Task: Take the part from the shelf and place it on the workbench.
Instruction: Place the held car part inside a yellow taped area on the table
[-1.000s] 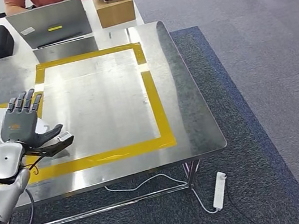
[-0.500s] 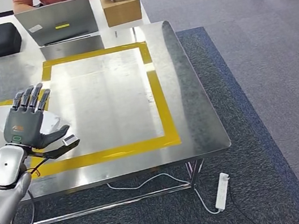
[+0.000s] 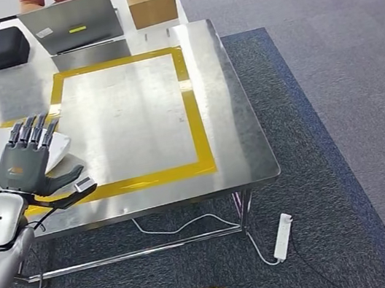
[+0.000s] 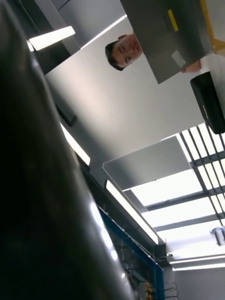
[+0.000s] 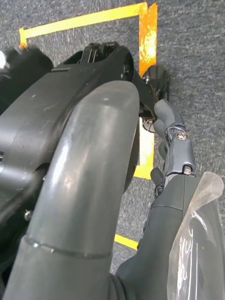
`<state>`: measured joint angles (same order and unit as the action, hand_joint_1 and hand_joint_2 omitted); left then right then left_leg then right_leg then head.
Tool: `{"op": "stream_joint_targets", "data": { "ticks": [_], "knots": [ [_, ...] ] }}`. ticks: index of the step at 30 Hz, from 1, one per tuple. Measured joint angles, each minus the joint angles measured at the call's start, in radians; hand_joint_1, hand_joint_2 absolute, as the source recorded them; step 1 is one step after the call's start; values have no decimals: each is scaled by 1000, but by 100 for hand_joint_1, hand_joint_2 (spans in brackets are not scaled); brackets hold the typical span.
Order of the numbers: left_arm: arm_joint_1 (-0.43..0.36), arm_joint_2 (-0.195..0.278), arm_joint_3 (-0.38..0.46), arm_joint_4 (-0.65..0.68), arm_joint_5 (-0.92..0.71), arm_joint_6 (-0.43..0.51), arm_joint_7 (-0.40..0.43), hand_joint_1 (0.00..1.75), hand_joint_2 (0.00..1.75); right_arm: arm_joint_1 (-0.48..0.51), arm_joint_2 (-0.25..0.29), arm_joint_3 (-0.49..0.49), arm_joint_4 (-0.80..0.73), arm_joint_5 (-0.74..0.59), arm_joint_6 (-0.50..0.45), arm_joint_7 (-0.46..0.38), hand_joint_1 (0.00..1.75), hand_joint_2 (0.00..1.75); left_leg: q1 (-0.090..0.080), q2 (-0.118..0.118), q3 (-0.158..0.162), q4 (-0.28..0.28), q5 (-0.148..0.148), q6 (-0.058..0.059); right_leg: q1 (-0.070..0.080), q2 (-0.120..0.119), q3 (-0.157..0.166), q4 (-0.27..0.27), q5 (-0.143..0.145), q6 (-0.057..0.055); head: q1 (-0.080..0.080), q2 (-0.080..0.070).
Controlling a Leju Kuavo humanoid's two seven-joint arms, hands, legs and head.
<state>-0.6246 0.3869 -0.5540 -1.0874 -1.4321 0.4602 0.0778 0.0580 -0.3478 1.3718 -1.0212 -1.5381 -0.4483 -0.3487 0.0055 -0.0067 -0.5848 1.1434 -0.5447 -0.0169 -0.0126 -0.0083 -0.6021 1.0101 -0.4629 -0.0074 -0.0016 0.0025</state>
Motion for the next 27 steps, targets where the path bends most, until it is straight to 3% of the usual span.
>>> {"op": "stream_joint_targets", "data": {
  "ticks": [2,3,6,8,10,11,12,13,14,15,17,18,20,22,23,25,26,27],
  "knots": [
    [-1,5,5,-2,2,6,-1,0,0,0,0,0,0,0,1,0,0,0,-5,2,77,-126,25,11,3,-1,-9,1,11,8,1,0],
    [-2,6,6,-4,3,8,-2,0,0,0,0,0,0,0,2,1,0,0,-9,3,89,-153,26,15,2,-1,-12,0,17,13,0,0],
    [-3,7,6,-5,5,5,-3,0,0,-1,0,0,0,0,3,4,0,0,-9,5,79,-167,47,30,1,0,-21,-1,27,34,0,0],
    [-3,7,6,-6,5,0,-3,0,0,-1,-1,0,1,0,4,7,0,0,-3,8,61,-176,70,43,2,4,-48,48,-27,44,3,0],
    [0,7,5,-7,5,-1,-3,0,0,-1,-1,0,1,0,5,8,0,0,-3,9,35,-175,91,50,1,6,-89,169,-118,51,8,0],
    [2,7,5,-7,6,-1,-4,0,0,-1,-1,0,2,0,5,8,0,0,-4,9,21,-173,101,50,0,6,-102,230,-148,53,9,0],
    [5,7,5,-7,6,-2,-4,0,0,-1,-1,0,2,0,5,8,0,0,-4,9,7,-171,110,49,0,6,-104,266,-158,55,9,0],
    [7,7,5,-7,6,-2,-4,0,0,-1,-1,0,3,0,4,8,0,0,-4,9,-6,-169,119,47,0,6,-87,267,-147,57,9,0],
    [8,7,5,-7,7,-2,-5,0,0,-2,-2,0,3,0,5,8,0,0,-3,9,-19,-167,127,45,0,6,-53,230,-122,57,9,0],
    [9,7,5,-8,7,-2,-5,0,0,-3,-2,0,3,0,5,8,0,0,-3,8,-29,-163,135,41,0,6,-3,165,-97,56,10,0],
    [8,9,7,-11,7,-3,-5,0,0,-5,-2,0,3,0,5,8,0,0,-4,7,-49,-154,149,31,1,11,94,27,-78,51,15,0],
    [8,11,8,-12,7,-4,-5,0,0,-5,-2,0,3,0,5,8,0,0,-5,6,-54,-151,157,26,2,13,119,-14,-80,46,17,0],
    [10,16,8,-15,8,-8,-4,0,0,-5,-2,-1,3,0,3,8,0,0,-6,6,-60,-151,174,15,5,16,117,-27,-77,33,20,0],
    [17,24,9,-16,9,-9,-2,0,0,-4,-2,0,3,0,2,8,0,0,-3,5,-70,-136,153,4,3,12,101,-28,-61,13,19,0],
    [23,30,10,-16,11,-8,-2,0,0,-4,-2,0,3,0,1,8,0,0,-2,5,-81,-104,115,-2,1,9,90,-29,-50,3,17,0],
    [34,41,13,-16,15,-5,-1,0,0,-4,-2,0,4,0,0,9,0,0,1,5,-112,16,9,-12,1,6,66,-29,-26,-7,14,0],
    [41,45,14,-16,17,-4,-1,0,0,-3,-2,0,4,0,-1,10,0,0,2,5,-123,83,-30,-15,2,5,51,-27,-13,-8,12,0],
    [49,48,15,-16,18,-3,-1,0,0,-4,-2,0,4,0,-1,11,0,0,2,5,-125,131,-45,-17,2,4,34,-26,-2,-7,12,0]
  ]
}}
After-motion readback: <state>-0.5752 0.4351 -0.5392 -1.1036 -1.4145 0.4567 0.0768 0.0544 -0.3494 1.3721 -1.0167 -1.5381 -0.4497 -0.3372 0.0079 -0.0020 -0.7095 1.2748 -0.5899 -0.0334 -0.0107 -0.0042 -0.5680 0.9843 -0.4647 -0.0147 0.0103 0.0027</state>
